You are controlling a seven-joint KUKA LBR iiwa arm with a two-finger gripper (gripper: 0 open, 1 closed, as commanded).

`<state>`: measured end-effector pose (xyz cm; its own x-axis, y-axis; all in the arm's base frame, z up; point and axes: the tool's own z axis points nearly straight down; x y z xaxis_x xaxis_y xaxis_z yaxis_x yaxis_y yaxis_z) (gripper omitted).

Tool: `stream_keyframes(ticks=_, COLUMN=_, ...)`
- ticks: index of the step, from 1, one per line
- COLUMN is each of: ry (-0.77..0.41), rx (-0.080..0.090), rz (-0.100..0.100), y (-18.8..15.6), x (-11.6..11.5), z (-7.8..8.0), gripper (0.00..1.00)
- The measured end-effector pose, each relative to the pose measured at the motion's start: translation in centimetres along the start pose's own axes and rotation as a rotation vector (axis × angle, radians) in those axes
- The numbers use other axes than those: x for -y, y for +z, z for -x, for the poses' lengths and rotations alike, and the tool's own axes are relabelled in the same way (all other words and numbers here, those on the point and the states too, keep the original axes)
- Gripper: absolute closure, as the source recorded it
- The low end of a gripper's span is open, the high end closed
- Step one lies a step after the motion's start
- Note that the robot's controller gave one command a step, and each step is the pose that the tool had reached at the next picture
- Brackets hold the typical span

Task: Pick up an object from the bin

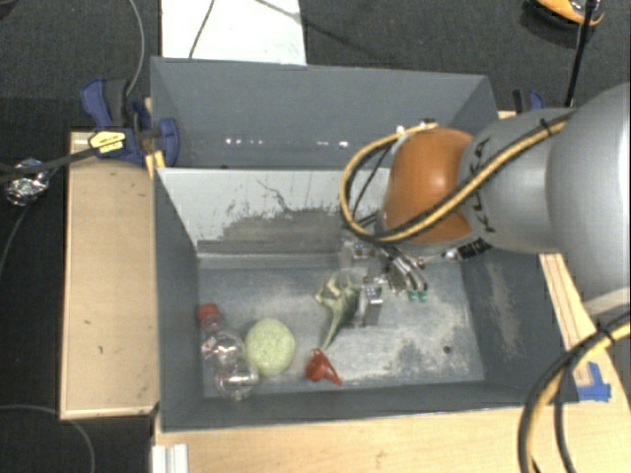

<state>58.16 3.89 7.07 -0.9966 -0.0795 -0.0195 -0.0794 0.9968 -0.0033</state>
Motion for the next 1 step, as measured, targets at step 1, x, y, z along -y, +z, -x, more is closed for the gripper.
stream_keyframes(ticks=1, ry=0.051, rx=0.001, rz=0.001, y=-0.04, x=-1.01, z=-3.23, gripper=1.0)
